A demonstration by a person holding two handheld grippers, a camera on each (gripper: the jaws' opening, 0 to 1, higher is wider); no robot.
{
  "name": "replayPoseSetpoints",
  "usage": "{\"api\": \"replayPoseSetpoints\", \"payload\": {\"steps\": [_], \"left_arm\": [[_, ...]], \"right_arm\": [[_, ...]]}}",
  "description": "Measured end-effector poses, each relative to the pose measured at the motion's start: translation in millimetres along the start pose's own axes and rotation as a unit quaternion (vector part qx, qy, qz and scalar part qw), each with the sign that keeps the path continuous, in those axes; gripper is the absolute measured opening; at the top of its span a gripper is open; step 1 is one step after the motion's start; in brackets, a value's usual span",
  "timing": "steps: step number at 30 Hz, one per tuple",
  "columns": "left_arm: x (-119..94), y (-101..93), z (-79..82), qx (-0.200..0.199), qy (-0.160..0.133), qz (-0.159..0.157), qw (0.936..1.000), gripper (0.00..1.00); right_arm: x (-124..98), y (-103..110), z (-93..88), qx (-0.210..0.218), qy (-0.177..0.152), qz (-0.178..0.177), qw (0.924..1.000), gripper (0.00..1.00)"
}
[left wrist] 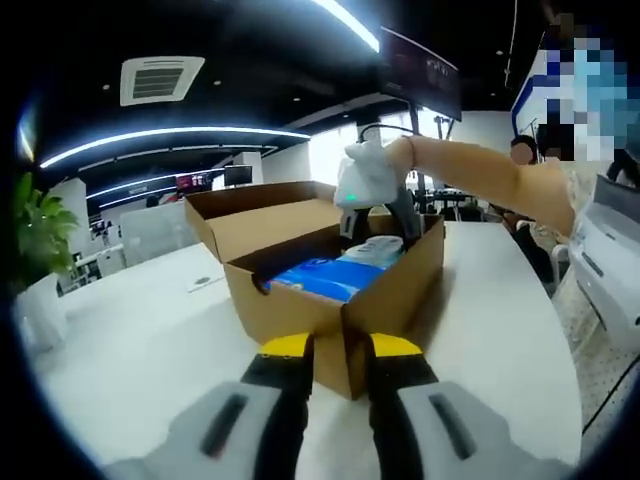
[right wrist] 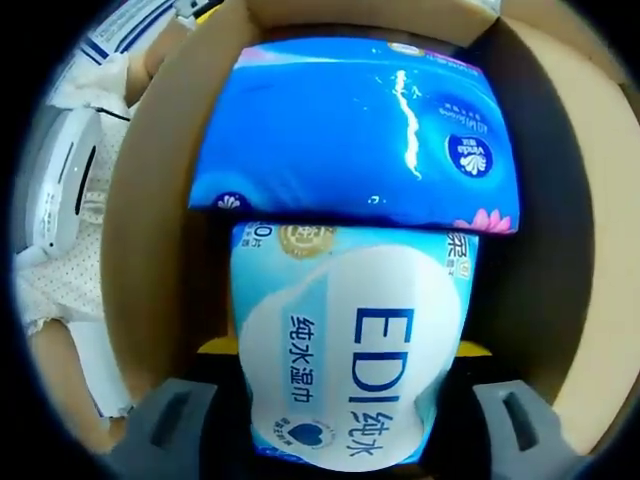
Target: Operate the shoe box by opening the lid, removing the specified soft item, and placing it in the target area until the item is outside and the box remains undamaged.
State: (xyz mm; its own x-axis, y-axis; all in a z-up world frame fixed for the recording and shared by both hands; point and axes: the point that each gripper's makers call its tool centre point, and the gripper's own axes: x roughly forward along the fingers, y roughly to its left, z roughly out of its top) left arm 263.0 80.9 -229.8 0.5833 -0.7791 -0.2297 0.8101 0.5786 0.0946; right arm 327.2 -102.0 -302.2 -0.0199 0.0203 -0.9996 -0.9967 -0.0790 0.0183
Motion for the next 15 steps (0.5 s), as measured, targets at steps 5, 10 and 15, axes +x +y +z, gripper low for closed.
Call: {"api": "replayPoseSetpoints", "payload": {"steps": [5,10,15], "left_arm": [[0.3,-0.5,-0.3,0.012,0.004,0.004,0.9999,0.21],[0.3,0.9,0.1,0.011,0.003,0.003,0.9999,0.21],[0.6,1.0,-0.1,0.014,0.004,0.003,0.9999,0.21]], "right_arm": [[0.7,2.8,-1.1,-0.001,0.003,0.000,1.0000,0.78],[1.7,6.2,-1.8,-0.002,0.007,-0.001,1.0000,0.78],[1.3,5.7,-2.0,0.000,0.002,-0.001,1.0000,0.77]]}}
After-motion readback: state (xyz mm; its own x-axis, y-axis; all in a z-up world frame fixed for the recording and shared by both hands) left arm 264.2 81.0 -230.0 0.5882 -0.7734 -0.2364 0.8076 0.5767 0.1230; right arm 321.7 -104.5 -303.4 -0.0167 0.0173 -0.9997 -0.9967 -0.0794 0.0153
